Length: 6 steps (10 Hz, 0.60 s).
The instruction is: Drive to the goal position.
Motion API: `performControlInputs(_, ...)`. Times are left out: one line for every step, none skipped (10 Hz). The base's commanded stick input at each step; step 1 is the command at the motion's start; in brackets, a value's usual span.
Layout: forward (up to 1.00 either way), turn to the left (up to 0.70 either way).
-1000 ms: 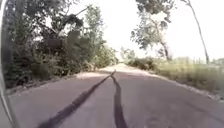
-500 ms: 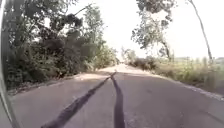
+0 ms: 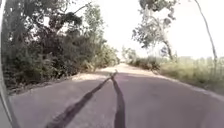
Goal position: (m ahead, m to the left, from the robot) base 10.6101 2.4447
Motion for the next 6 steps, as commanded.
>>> performControlInputs(0.70, -0.03)
performControlInputs(0.70, -0.03)
performControlInputs(0.70, -0.03)
performControlInputs(0.70, -0.03)
performControlInputs(0.70, -0.03)
performControlInputs(0.70, -0.03)
